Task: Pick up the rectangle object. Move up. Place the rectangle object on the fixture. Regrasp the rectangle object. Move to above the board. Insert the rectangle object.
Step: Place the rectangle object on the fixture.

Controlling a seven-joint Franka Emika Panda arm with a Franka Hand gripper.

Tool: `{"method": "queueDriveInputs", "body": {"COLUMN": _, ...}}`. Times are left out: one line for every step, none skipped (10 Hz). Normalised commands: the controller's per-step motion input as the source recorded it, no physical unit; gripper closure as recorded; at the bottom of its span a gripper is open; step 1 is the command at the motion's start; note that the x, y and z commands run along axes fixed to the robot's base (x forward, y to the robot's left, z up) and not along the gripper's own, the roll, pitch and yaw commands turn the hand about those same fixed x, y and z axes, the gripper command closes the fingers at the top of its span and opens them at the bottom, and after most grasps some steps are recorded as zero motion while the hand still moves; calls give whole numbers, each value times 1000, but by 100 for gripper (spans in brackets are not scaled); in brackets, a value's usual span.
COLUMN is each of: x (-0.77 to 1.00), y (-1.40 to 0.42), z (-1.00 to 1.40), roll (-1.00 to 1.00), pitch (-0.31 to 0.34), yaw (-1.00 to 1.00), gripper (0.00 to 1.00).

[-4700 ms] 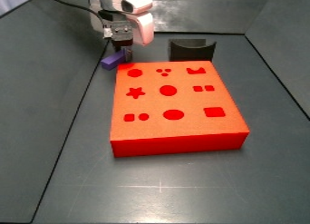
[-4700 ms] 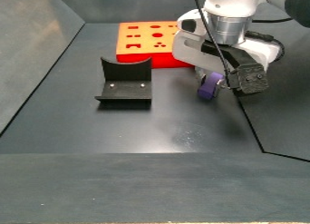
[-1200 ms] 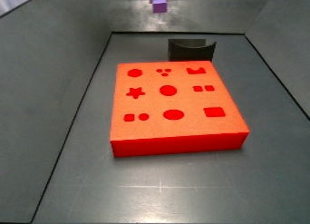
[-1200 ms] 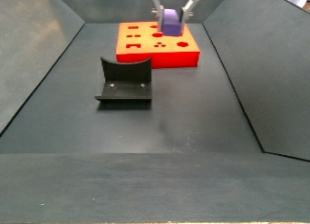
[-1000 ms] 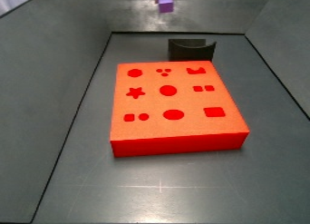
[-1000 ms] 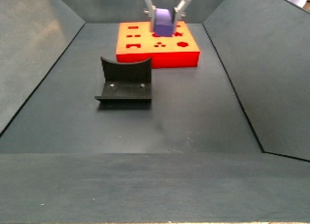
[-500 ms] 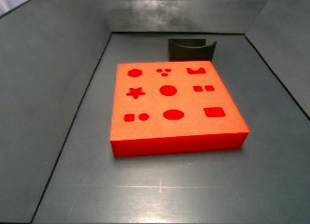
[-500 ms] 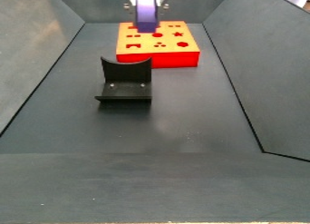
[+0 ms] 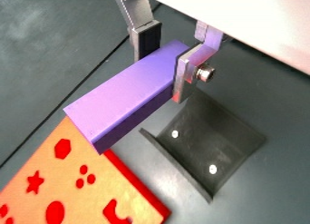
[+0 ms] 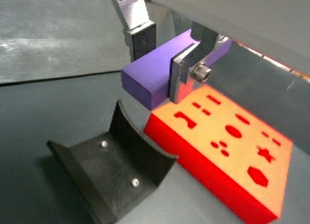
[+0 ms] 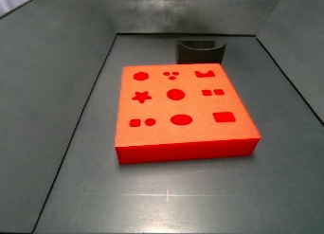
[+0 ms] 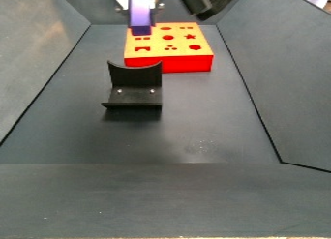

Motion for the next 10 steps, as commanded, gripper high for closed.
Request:
{"method": "queueDriveInputs", "body": {"x": 301, "y": 34, "z": -1, "roll": -218, "pitch": 82, "yaw": -121, "gripper": 100}}
{"method": "queueDriveInputs", "body": {"x": 171, "y": 31, "z": -2, "roll": -162, "pitch": 63, "yaw": -103, "gripper": 100}}
{"method": "queueDriveInputs", "body": {"x": 115, "y": 60, "z": -1000, "roll": -1000, "pitch": -8, "yaw": -172, "gripper": 100}}
{"method": "queueDriveInputs", "body": {"x": 100, "y": 66, "z": -1000, "roll": -1000, "pitch": -28, "yaw": -169, "gripper": 100}}
{"method": "queueDriveInputs", "body": {"x": 109, "y": 73, "z": -1000, "roll": -1000, "pitch": -21, "yaw": -163, "gripper": 100}}
{"method": "queueDriveInputs", "body": {"x": 121, "y": 73, "z": -1000, "roll": -1000, "pitch": -1, "yaw": -156, "gripper": 100}}
{"method": "queueDriveInputs", "body": {"x": 132, "y": 82, "z": -1000, "roll": -1000, "pitch": 13, "yaw": -152, "gripper": 100}}
{"method": "queueDriveInputs", "body": {"x": 141, "y": 90, "z": -1000, "roll": -869, "pitch": 12, "yaw": -133, "gripper": 100}}
{"method": "queueDriveInputs", "body": {"x": 149, "y": 96, "z": -1000, "roll": -698, "pitch": 5, "yaw": -115, "gripper": 100}}
{"method": "queueDriveInputs", "body": {"x": 160, "y": 104, "z": -1000, "roll": -466, "pitch": 5, "yaw": -93, "gripper": 100}}
